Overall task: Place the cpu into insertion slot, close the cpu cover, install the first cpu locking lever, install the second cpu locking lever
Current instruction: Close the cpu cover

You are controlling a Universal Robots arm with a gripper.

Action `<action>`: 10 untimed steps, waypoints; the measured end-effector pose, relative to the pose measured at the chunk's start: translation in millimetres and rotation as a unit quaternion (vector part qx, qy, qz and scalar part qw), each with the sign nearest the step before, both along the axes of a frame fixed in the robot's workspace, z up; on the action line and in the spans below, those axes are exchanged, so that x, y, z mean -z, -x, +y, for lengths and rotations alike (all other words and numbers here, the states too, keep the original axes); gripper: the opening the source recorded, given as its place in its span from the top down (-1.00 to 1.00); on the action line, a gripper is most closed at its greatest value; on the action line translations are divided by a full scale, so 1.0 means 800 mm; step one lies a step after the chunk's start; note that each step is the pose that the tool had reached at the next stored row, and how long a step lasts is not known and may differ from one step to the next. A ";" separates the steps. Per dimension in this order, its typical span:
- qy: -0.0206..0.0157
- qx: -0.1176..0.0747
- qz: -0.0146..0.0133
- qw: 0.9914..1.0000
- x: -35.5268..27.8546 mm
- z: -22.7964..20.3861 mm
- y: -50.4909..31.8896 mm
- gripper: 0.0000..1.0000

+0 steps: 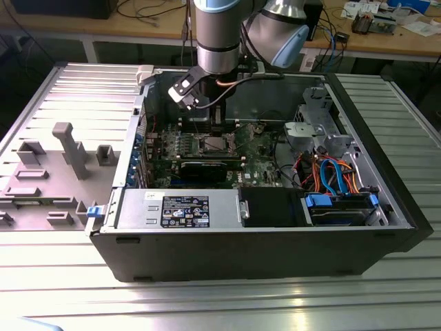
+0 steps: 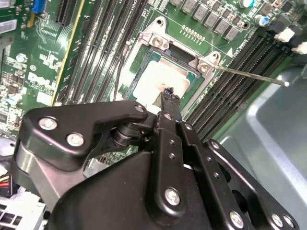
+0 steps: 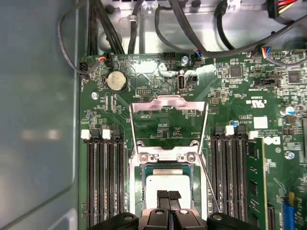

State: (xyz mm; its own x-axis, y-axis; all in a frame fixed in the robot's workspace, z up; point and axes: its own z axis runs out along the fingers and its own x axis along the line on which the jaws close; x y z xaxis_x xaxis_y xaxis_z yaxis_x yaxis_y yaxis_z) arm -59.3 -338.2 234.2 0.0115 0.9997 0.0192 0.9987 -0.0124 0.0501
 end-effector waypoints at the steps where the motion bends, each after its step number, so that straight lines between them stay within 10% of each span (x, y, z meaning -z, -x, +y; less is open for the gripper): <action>1: 0.000 0.000 0.000 1.000 -0.0027 0.0000 0.000 0.79; 10: 0.000 0.000 0.000 1.000 -0.0085 0.0000 0.000 0.79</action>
State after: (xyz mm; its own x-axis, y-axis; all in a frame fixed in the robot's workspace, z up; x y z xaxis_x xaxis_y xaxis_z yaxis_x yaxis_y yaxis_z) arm -59.3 -338.2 241.0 0.0114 0.9997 0.0192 0.9987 -0.0124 0.0501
